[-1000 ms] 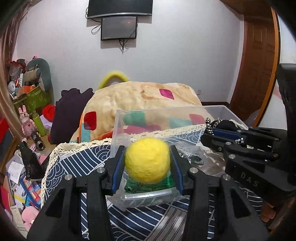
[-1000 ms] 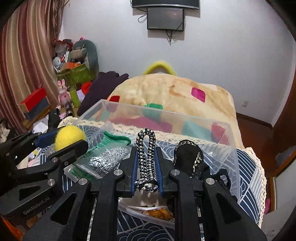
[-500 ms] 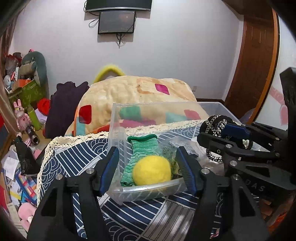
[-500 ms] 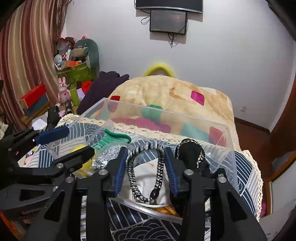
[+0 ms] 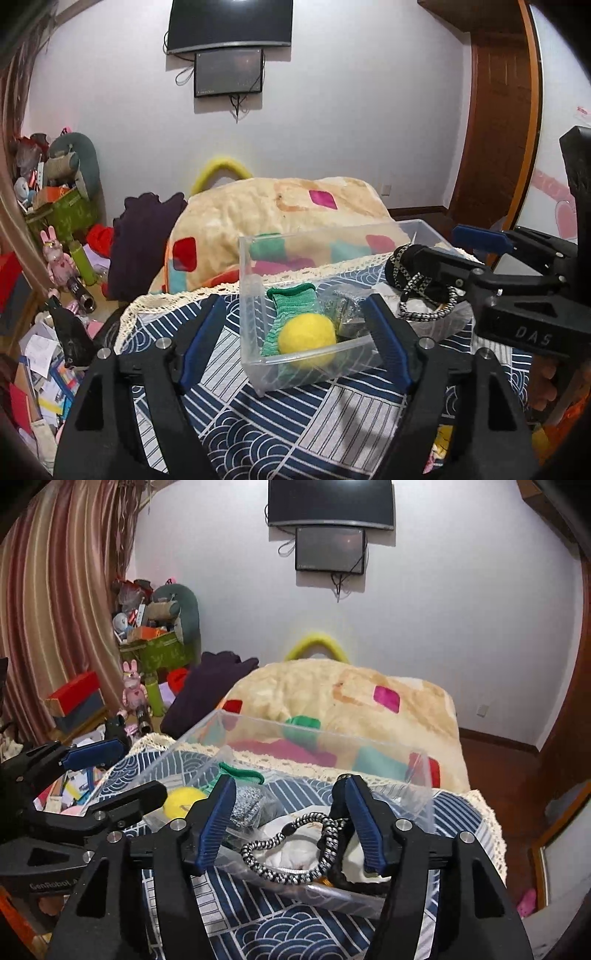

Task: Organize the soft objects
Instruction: 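Drop the yellow ball into the box with the left gripper while the right gripper releases the bracelet inside, then grasp the green-yellow sponge with the left gripper while the right gripper grasps the floral scrunchie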

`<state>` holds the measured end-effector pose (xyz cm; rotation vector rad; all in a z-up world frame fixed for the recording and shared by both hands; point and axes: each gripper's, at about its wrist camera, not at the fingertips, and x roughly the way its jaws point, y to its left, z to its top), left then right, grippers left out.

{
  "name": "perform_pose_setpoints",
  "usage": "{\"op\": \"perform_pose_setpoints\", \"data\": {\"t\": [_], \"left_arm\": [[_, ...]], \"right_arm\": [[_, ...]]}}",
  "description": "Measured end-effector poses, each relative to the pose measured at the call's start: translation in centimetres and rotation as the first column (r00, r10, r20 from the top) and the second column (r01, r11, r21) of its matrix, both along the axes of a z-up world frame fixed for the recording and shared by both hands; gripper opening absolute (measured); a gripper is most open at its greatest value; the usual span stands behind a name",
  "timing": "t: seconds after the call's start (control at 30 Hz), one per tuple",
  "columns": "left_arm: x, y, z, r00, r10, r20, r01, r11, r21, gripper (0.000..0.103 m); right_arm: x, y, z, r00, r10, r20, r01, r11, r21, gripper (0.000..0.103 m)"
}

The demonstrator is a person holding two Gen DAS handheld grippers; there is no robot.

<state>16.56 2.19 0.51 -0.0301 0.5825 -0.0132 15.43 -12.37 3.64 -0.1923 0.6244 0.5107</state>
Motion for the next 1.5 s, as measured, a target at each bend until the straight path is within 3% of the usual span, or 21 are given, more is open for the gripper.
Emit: {"op": "perform_pose_setpoints", "data": {"t": [0.1,0.17,0.2,0.5,1.17,1.23,1.5], "left_arm": [[-1.1,0.0,0.7,1.0,-0.004,0.019,0.004,1.0,0.005,0.084],[-2.2,-0.1,0.9,0.999,-0.004,0.035,0.004,1.0,0.01,0.091],[-2.6,-0.1,1.0,0.999,-0.006,0.041,0.005,1.0,0.012,0.093],[-6.2,-0.6,0.3,0.999,-0.01,0.032,0.009,1.0,0.03,0.099],[-9.9,-1.5,-7.7,0.986,-0.032,-0.166,0.023,0.998,-0.053,0.099],[-10.4,-1.8,-7.9,0.986,-0.029,-0.162,0.021,0.998,-0.051,0.098],[-11.2,-2.6,-9.3,0.979,-0.065,-0.194,0.051,0.996,-0.077,0.063]], "right_arm": [[-0.9,-0.3,0.8,1.0,0.0,0.027,0.0,1.0,0.004,0.064],[-1.6,-0.6,1.4,0.999,0.002,0.045,-0.003,1.0,0.017,0.08],[-1.9,-0.8,1.6,0.998,0.003,0.055,-0.005,1.0,0.023,0.081],[-4.9,-1.5,1.6,0.995,0.02,0.096,-0.023,0.999,0.024,0.082],[-9.6,-3.2,-5.7,0.99,0.03,-0.135,-0.031,1.0,-0.002,0.082],[-10.1,-3.0,-6.0,0.99,0.033,-0.136,-0.035,0.999,-0.016,0.082],[-11.6,-2.2,-7.8,0.981,0.092,-0.172,-0.098,0.995,-0.026,0.082]]}}
